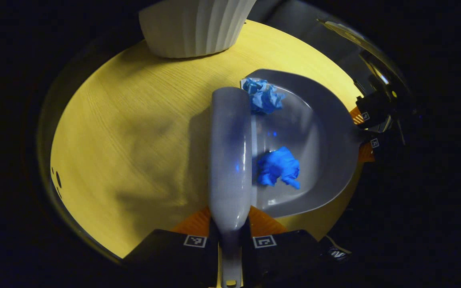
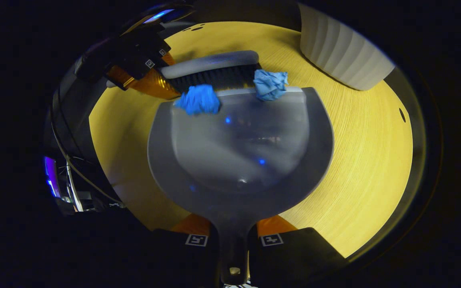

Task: Pick up the small broom and dustpan from the desktop, sweep the trash into the dustpan with the broom, and then empty the trash into the garbage bin.

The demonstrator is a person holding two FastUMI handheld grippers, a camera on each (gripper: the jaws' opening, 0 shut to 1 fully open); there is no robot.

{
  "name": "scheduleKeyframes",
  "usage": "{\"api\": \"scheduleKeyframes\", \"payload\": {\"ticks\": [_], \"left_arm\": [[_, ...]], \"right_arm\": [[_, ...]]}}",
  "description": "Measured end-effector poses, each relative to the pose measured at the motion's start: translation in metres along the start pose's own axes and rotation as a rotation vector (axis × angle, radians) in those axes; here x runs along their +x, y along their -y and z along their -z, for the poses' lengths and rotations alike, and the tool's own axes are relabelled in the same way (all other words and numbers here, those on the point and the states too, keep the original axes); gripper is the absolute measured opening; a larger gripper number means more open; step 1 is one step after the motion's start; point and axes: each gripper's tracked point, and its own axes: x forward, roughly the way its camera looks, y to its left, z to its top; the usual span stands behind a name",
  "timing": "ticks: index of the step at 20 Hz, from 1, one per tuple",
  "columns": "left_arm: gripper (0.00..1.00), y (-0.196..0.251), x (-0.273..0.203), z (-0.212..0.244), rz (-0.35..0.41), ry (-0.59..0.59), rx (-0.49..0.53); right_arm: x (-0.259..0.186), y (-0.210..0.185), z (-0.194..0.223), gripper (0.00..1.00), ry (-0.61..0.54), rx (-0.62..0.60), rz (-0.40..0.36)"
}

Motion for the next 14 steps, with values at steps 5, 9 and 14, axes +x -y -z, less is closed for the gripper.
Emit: {"api": "scheduleKeyframes", "payload": {"ticks": [5, 9, 14], "left_arm": [[0.3, 0.018, -0.029, 0.018, 0.147, 0.042, -0.042], [0.28, 0.028, -0.051, 0.034, 0.082, 0.122, -0.12], [0.31, 0.01, -0.073, 0.065, -0.019, 0.243, -0.308]], "right_arm": [[0.001, 0.006, -0.003, 0.33, 0.074, -0.013, 0.001], [0.0, -0.006, -0.006, 0.33, 0.143, 0.023, 0.013], [-0.004, -0.011, -0.011, 0.33, 0.143, 0.058, 0.029]]}}
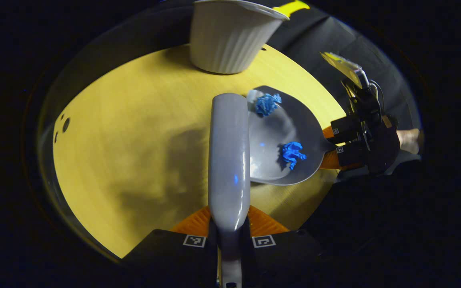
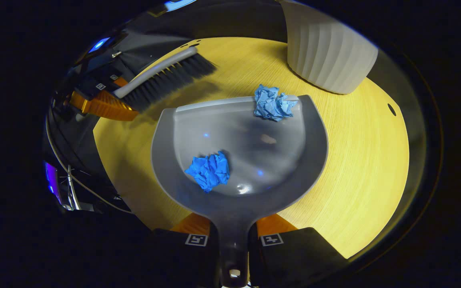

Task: Pick up the small broom and dustpan from the desktop, sweep the trash into the dustpan with the broom, and then empty the trash into the garbage bin.

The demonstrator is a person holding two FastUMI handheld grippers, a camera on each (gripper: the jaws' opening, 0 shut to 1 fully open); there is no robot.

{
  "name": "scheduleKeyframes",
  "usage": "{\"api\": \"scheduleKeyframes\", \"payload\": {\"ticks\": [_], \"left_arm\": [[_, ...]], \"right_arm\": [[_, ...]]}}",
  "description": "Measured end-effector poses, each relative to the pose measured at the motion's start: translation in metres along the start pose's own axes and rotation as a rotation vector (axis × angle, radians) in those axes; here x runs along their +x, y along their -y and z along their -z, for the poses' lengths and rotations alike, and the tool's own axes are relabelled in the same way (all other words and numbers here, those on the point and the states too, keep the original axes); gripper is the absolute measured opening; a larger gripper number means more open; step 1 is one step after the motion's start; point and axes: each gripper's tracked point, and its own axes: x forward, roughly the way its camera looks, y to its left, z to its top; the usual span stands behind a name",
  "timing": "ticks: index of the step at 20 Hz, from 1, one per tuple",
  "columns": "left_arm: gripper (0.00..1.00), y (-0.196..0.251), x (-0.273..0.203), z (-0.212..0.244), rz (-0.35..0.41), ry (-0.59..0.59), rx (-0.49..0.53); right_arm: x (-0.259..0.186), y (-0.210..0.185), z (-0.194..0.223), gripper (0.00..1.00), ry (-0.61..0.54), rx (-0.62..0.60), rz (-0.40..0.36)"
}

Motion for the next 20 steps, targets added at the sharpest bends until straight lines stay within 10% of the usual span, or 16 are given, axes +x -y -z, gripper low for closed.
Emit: {"api": "scheduleKeyframes", "payload": {"ticks": [6, 20], "left_arm": [[0.31, -0.051, -0.017, 0.056, -0.168, 0.083, -0.173], [0.28, -0.104, 0.045, 0.17, -0.211, 0.115, -0.338]], "right_arm": [[-0.007, -0.007, -0.007, 0.33, -0.024, 0.043, 0.044], [-0.009, -0.018, -0.011, 0.33, -0.051, 0.068, 0.174]]}}
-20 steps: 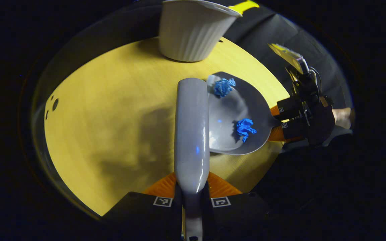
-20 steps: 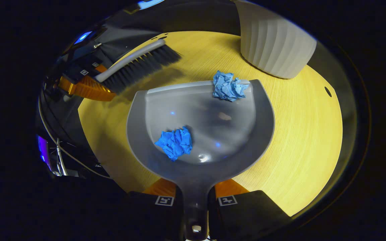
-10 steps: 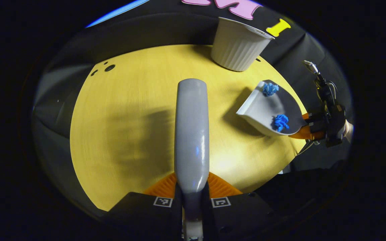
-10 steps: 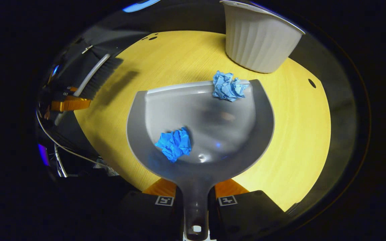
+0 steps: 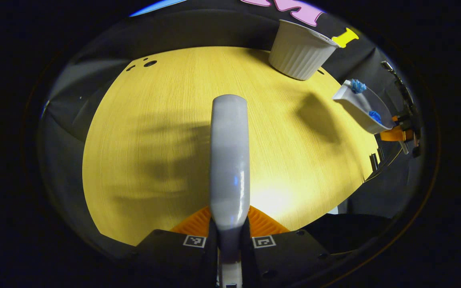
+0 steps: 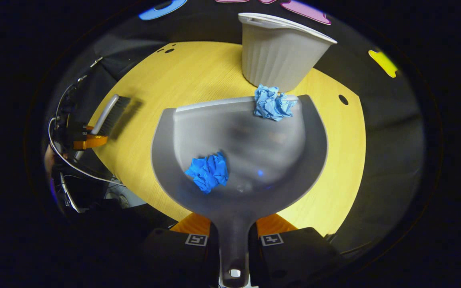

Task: Pick up the small broom and dustpan from the desktop, sweep the trash into the dustpan with the broom, and then empty the trash into the garbage bin.

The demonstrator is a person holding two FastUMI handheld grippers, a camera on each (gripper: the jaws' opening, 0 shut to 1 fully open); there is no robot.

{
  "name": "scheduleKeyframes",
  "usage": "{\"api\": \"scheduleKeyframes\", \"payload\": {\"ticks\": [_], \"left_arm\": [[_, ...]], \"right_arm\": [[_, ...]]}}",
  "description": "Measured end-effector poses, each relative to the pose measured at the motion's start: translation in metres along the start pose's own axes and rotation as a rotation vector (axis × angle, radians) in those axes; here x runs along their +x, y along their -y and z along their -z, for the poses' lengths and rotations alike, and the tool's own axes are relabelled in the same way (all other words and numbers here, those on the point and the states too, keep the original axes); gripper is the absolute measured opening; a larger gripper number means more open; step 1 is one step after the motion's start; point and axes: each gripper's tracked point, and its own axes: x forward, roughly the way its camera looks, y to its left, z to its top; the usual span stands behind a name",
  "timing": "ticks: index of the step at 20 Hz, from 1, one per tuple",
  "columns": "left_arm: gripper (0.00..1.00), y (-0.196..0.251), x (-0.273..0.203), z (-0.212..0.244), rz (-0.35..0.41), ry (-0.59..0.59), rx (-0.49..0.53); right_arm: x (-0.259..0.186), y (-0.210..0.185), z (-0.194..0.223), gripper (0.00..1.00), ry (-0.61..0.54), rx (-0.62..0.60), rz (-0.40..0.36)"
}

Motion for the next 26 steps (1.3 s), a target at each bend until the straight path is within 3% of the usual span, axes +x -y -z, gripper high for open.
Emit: {"api": "scheduleKeyframes", "payload": {"ticks": [2, 3, 7, 15, 20, 23, 26], "left_arm": [[0.31, -0.011, -0.009, 0.005, -0.028, -0.008, -0.009], [0.28, -0.015, -0.01, 0.003, -0.047, -0.011, -0.025], [0.31, -0.007, -0.015, -0.007, -0.062, 0.006, -0.121], [0.28, 0.013, -0.033, -0.02, -0.153, 0.052, -0.247], [0.28, 0.018, -0.046, -0.035, -0.138, 0.089, -0.201], [0.28, 0.019, -0.054, -0.037, -0.122, 0.113, -0.183], [0.28, 0.017, -0.059, -0.038, -0.121, 0.129, -0.153]], "right_arm": [[0.0, -0.003, 0.001, 0.33, -0.016, 0.022, -0.009], [-0.002, -0.005, -0.002, 0.33, -0.022, 0.023, -0.019], [0.0, 0.013, 0.002, 0.33, -0.013, -0.087, -0.018], [0.016, 0.024, 0.001, 0.33, 0.122, -0.138, -0.072], [0.029, 0.02, 0.004, 0.33, 0.192, -0.128, -0.008], [0.026, 0.022, 0.005, 0.33, 0.216, -0.154, 0.086], [0.023, 0.024, 0.006, 0.33, 0.221, -0.154, 0.132]]}}
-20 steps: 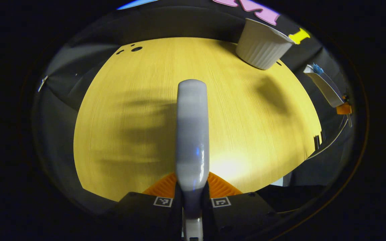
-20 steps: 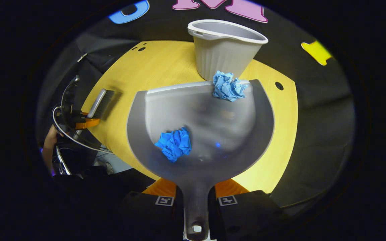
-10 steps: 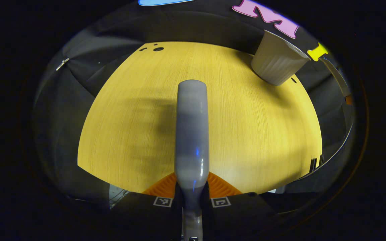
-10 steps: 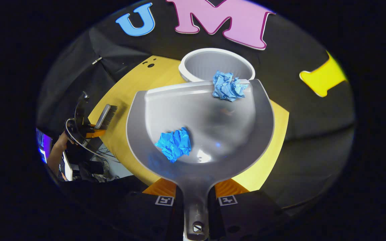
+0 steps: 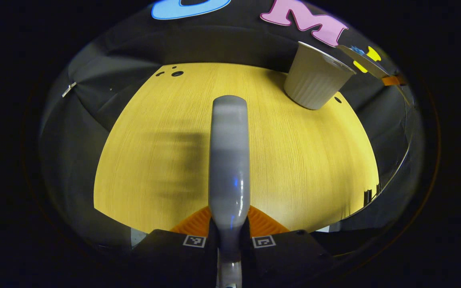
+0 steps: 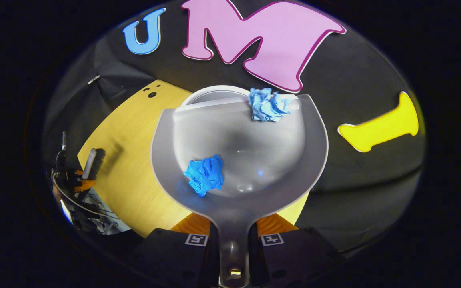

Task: Pick up the small broom and dustpan from the desktop, sweep the trash into the dustpan with the broom, and then empty the trash into the garbage bin.

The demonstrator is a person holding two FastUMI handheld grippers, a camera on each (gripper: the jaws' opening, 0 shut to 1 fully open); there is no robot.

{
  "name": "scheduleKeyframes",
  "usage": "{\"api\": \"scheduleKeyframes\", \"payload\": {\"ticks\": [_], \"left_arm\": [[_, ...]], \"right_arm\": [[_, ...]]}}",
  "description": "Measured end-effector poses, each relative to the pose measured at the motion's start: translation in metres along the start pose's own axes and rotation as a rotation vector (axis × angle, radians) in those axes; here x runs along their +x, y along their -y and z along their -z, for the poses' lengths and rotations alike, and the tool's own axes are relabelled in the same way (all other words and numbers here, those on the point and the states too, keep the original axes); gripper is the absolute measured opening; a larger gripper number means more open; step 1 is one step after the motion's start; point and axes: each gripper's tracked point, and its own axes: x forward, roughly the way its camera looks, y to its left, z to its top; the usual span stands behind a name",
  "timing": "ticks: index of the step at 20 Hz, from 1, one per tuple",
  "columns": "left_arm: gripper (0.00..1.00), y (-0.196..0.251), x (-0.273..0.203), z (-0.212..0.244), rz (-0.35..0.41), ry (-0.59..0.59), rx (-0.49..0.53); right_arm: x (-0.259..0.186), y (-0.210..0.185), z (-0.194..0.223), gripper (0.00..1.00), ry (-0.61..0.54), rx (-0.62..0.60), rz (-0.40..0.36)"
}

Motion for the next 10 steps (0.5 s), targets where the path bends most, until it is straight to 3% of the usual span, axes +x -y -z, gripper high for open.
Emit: {"api": "scheduleKeyframes", "payload": {"ticks": [6, 10], "left_arm": [[0.28, -0.006, -0.018, -0.008, -0.016, 0.048, 0.048], [0.28, -0.003, -0.037, -0.012, -0.027, 0.071, 0.05]], "right_arm": [[-0.008, 0.009, -0.005, 0.33, 0.034, -0.014, 0.129], [-0.015, 0.017, 0.003, 0.33, 0.035, -0.122, 0.24]]}}
